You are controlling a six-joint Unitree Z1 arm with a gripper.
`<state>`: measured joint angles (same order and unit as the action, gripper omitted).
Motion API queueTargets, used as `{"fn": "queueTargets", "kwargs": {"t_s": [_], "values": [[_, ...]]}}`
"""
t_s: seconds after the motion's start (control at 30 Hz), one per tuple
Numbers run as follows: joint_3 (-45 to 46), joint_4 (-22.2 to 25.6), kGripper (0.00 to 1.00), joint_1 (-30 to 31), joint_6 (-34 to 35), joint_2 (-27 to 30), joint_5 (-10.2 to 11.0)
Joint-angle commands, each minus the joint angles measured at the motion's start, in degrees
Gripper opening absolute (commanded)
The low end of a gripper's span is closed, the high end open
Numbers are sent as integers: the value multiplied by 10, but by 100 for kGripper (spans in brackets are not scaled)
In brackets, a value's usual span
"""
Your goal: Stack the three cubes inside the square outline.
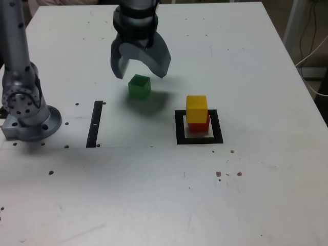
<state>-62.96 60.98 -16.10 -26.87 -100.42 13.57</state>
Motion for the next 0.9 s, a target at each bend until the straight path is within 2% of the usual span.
{"fn": "queueTargets", "kwargs": {"t_s": [0.0, 0.2, 0.53, 0.7, 0.87], "values": [[9, -11, 98, -6, -1, -5, 2], [32, -54, 90, -9, -1, -7, 2], [52, -85, 80, -6, -3, -27, -2], [50, -92, 71, -6, -3, -41, -3], [49, -92, 62, -6, -14, -41, -21]]}}
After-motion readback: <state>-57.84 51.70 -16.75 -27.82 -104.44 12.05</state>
